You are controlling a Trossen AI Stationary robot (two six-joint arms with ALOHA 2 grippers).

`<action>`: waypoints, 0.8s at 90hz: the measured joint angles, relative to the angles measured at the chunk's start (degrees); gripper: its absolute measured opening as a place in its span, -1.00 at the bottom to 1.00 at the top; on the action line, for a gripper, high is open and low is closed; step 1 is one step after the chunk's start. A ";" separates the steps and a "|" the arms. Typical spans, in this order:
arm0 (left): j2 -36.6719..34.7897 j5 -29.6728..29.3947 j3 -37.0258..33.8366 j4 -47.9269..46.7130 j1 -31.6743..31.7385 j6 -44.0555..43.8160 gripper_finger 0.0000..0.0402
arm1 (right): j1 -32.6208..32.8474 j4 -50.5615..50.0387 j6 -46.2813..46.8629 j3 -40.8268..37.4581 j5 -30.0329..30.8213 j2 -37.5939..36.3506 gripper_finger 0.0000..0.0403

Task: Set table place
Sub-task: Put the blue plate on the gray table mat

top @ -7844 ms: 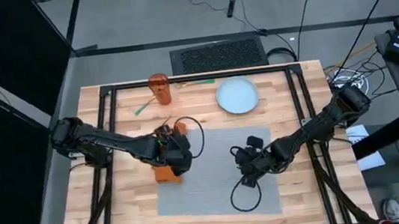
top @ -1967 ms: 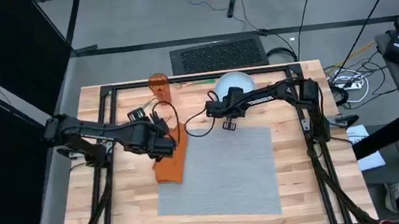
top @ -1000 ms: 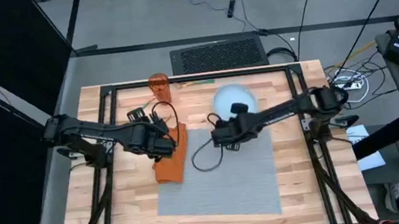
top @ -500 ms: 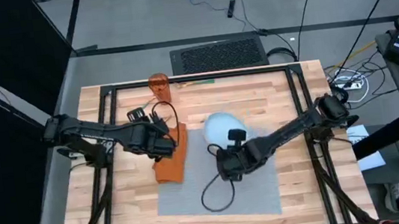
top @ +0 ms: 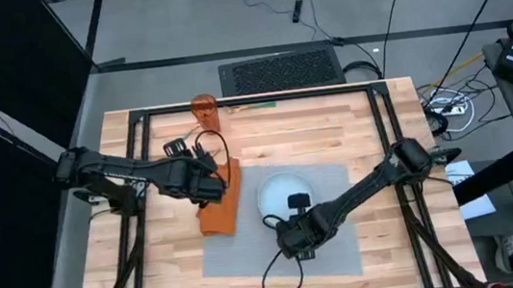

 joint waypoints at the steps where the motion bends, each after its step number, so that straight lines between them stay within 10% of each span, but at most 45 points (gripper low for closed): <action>1: 0.00 0.00 0.00 0.01 -0.04 -0.03 -0.16 | 0.06 0.00 -0.13 0.45 -0.18 0.22 -1.00; 72: 0.00 0.02 0.00 0.33 -3.10 -2.87 -0.16 | 2.46 -5.13 -0.20 11.74 -7.00 6.67 -1.00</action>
